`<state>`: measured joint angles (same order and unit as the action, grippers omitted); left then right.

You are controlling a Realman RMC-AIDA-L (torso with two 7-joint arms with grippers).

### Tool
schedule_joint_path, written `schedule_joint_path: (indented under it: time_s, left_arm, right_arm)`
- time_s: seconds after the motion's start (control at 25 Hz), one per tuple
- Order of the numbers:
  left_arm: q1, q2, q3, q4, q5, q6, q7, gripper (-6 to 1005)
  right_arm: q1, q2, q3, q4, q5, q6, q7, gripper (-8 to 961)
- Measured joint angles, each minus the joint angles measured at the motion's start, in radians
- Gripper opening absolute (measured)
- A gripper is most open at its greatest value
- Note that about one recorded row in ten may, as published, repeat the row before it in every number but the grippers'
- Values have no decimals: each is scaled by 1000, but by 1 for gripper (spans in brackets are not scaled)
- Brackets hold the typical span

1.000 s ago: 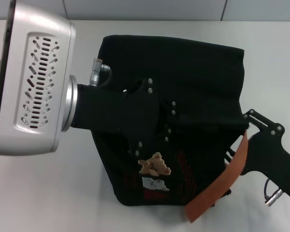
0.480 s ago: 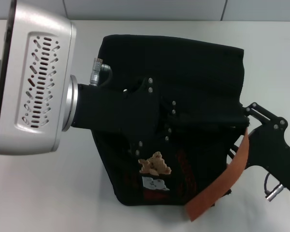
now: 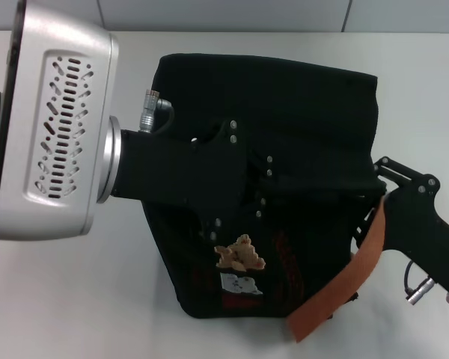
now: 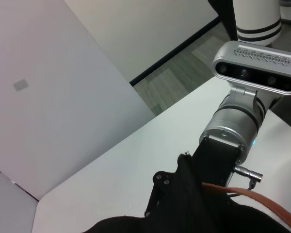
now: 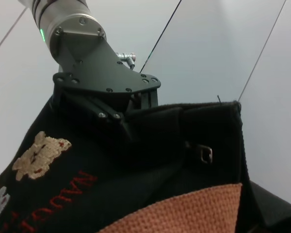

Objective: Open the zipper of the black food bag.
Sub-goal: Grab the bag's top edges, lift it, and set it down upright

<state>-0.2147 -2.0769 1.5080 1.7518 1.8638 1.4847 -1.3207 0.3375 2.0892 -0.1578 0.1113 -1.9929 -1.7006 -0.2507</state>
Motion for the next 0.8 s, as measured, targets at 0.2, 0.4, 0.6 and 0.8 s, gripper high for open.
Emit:
schedule_joint_path:
  time_s: [0.2,0.4,0.6,0.8]
  left_arm:
    - [0,0,0,0,0,0,0,91]
    - [0,0,0,0,0,0,0,91]
    - [0,0,0,0,0,0,0,90]
    - [0,0,0,-4,0,-1,0,90]
  right_arm:
    - [8,0,-6,1,-3,3,0,320]
    - [17,0,-11,1,-5,3,1,297]
    - [24,0,-11,8,-6,15,1,164]
    - [27,0,-12,8,-18,24,1,119]
